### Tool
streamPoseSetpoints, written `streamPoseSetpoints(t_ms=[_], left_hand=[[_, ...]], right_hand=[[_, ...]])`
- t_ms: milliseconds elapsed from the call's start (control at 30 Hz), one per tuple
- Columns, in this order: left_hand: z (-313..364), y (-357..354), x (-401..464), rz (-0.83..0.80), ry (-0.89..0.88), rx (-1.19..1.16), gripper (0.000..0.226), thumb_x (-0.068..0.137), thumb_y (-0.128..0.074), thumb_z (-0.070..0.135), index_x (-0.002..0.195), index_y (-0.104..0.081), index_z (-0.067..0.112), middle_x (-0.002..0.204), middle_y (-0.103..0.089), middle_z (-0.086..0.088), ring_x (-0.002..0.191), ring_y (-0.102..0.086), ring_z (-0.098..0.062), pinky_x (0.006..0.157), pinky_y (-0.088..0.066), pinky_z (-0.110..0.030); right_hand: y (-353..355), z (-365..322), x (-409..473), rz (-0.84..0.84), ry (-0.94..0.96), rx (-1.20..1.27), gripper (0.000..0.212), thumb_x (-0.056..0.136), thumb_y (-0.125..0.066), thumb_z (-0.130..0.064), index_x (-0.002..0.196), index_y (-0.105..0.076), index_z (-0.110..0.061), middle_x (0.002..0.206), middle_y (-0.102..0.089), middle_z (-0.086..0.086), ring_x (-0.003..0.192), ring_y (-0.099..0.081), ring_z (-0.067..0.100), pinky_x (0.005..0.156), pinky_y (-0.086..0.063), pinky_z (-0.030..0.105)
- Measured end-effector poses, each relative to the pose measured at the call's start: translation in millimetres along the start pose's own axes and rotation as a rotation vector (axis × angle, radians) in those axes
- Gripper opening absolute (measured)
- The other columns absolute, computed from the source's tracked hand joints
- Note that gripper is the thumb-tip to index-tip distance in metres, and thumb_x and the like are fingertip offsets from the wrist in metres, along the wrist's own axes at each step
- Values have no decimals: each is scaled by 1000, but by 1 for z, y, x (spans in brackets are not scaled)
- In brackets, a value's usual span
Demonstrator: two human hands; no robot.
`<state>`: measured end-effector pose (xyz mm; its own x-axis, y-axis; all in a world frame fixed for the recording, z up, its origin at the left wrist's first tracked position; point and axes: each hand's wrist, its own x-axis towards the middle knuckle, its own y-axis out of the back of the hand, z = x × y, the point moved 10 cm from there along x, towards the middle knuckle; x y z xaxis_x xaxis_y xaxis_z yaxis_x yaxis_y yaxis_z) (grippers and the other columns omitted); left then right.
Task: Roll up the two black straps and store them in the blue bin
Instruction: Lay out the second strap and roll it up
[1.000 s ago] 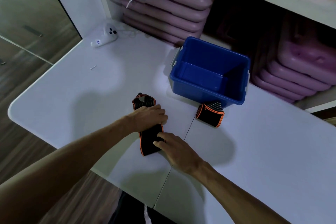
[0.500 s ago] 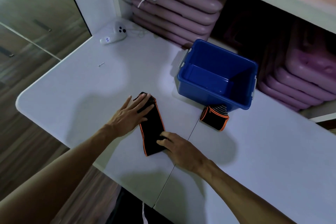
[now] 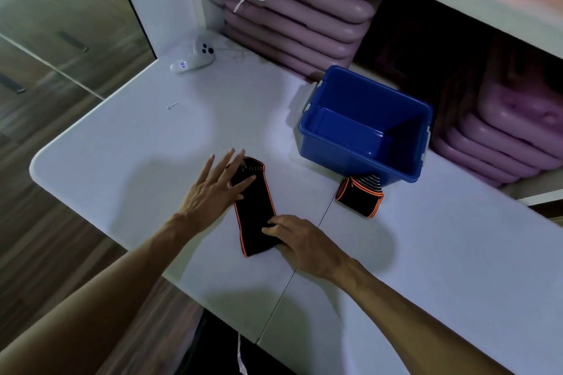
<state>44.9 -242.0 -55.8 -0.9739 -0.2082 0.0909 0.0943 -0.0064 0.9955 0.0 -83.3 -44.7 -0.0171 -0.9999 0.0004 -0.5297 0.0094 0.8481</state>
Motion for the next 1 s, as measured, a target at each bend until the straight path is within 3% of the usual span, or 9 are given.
streamPoseSetpoints(t_ms=[100, 200, 267, 367, 600, 767, 833, 933, 1000], left_hand=[[-3, 31, -5, 103, 156, -127, 58, 89, -53, 3, 142, -43, 25, 158, -13, -20, 146, -12, -37, 116, -20, -52], [23, 53, -37, 206, 165, -355, 33, 95, -51, 25, 127, -58, 17, 145, -44, -14, 127, -48, -32, 99, -42, -43], [60, 48, -62, 137, 66, -435, 37, 94, -54, 38, 124, -60, 17, 134, -55, -9, 119, -57, -27, 95, -45, -40], [84, 20, -84, -3, 72, -446, 55, 89, -58, 49, 133, -52, 17, 140, -52, -5, 125, -52, -20, 101, -45, -36], [71, 19, -64, 68, 191, -574, 42, 82, -63, 14, 122, -54, 14, 118, -61, -3, 103, -59, -21, 89, -45, -26], [45, 11, -56, -23, 381, -774, 46, 86, -44, 41, 125, -56, 18, 112, -65, -3, 92, -64, -22, 79, -52, -36], [38, 8, -51, -25, 459, -800, 58, 83, -36, 47, 122, -59, 12, 108, -64, -8, 90, -62, -25, 78, -50, -35], [32, 5, -50, 2, 523, -728, 61, 82, -30, 48, 117, -63, 10, 105, -50, -6, 98, -49, -27, 82, -37, -29], [26, -2, -52, -32, 572, -713, 63, 83, -30, 50, 120, -61, 10, 105, -47, -7, 96, -49, -28, 82, -40, -33]], right_hand=[[2, 4, 3, -21, -21, 40, 44, 91, -61, -14, 135, -52, -16, 133, -55, 3, 128, -47, 21, 99, -47, 39], [2, 6, 5, -35, -27, 49, 46, 92, -59, -17, 136, -48, -20, 135, -52, -2, 130, -43, 17, 100, -45, 40], [3, 7, 6, -35, -21, 49, 46, 92, -58, -19, 136, -47, -21, 136, -52, -3, 131, -42, 16, 100, -45, 40], [4, 9, 10, -61, -13, 29, 45, 93, -54, -23, 138, -46, -19, 138, -52, -3, 131, -41, 17, 101, -44, 39], [5, 13, 14, -47, -94, 3, 42, 97, -45, -32, 138, -46, -21, 140, -40, 1, 128, -38, 18, 103, -42, 39], [1, 19, 28, -88, -154, 45, 55, 93, -57, -44, 139, -47, -16, 130, -46, 1, 118, -42, 19, 99, -44, 38], [4, 24, 33, -65, -216, 176, 51, 96, -57, -39, 140, -45, -18, 129, -52, 0, 117, -42, 15, 100, -42, 33], [12, 30, 41, -20, -280, 279, 35, 95, -60, -37, 125, -53, -22, 119, -59, -5, 109, -46, 13, 91, -45, 29], [14, 33, 47, -8, -298, 296, 31, 94, -61, -42, 117, -57, -22, 112, -61, -7, 105, -47, 14, 87, -46, 30]])
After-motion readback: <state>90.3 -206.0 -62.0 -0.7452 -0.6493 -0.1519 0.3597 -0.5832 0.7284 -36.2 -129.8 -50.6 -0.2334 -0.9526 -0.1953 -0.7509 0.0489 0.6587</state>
